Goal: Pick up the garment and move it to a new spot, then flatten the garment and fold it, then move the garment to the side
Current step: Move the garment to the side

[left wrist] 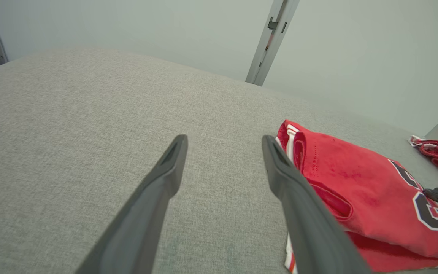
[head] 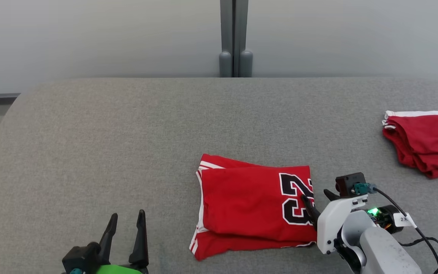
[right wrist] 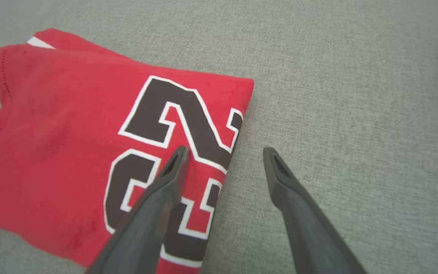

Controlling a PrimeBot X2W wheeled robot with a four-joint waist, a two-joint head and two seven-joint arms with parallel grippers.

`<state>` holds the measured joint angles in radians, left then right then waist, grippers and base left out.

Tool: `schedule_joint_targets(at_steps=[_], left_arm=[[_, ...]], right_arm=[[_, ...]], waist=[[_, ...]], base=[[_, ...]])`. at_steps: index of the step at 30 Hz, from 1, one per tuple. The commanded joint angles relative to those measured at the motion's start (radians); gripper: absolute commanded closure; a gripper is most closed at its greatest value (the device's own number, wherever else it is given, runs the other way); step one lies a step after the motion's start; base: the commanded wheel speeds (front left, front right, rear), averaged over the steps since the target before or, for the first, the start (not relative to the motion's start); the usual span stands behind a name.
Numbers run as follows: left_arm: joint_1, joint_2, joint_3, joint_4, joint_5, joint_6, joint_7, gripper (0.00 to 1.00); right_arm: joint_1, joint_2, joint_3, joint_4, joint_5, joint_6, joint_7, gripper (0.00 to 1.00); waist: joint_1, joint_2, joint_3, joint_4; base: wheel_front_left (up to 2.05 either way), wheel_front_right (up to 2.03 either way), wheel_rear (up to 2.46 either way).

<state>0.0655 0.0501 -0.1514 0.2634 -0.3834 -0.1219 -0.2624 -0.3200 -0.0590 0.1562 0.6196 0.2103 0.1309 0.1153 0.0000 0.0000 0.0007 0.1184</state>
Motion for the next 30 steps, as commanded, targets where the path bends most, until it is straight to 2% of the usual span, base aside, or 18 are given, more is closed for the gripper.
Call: schedule_joint_targets(at_steps=[1,11,12,16,22,30], left_arm=[[-0.020,0.001,0.002,-0.003,-0.007,0.005,-0.003,0.00],[-0.028,0.001,0.000,-0.003,-0.015,0.008,-0.003,0.00],[-0.028,0.001,-0.002,-0.002,-0.015,0.008,-0.003,0.00],[-0.032,0.001,-0.011,-0.003,-0.012,0.008,-0.003,0.00],[-0.031,0.001,-0.017,-0.015,-0.008,0.010,-0.003,0.00],[-0.050,0.001,-0.034,-0.040,-0.006,0.012,-0.003,0.00]], right_arm=[[-0.017,-0.007,0.005,0.016,0.006,-0.001,0.009,0.00],[-0.079,0.002,0.047,0.159,0.052,-0.001,0.035,0.00],[-0.085,0.003,0.054,0.168,0.053,-0.001,0.029,0.44],[-0.112,0.006,0.074,0.193,0.067,-0.001,-0.009,1.00],[-0.164,0.001,0.091,0.213,0.058,-0.001,-0.071,1.00],[-0.222,-0.072,0.101,0.198,0.048,-0.001,-0.085,1.00]], waist=[[0.0000,0.0000,0.020,0.022],[0.0000,0.0000,0.040,0.044],[0.0000,0.0000,0.041,0.043],[0.0000,0.0000,0.043,0.032],[0.0000,0.0000,0.047,-0.033],[0.0000,0.0000,0.081,-0.202]], base=[[0.00,0.00,0.00],[0.00,0.00,0.00],[0.00,0.00,0.00],[0.00,0.00,0.00],[0.00,0.00,0.00],[0.00,0.00,0.00]])
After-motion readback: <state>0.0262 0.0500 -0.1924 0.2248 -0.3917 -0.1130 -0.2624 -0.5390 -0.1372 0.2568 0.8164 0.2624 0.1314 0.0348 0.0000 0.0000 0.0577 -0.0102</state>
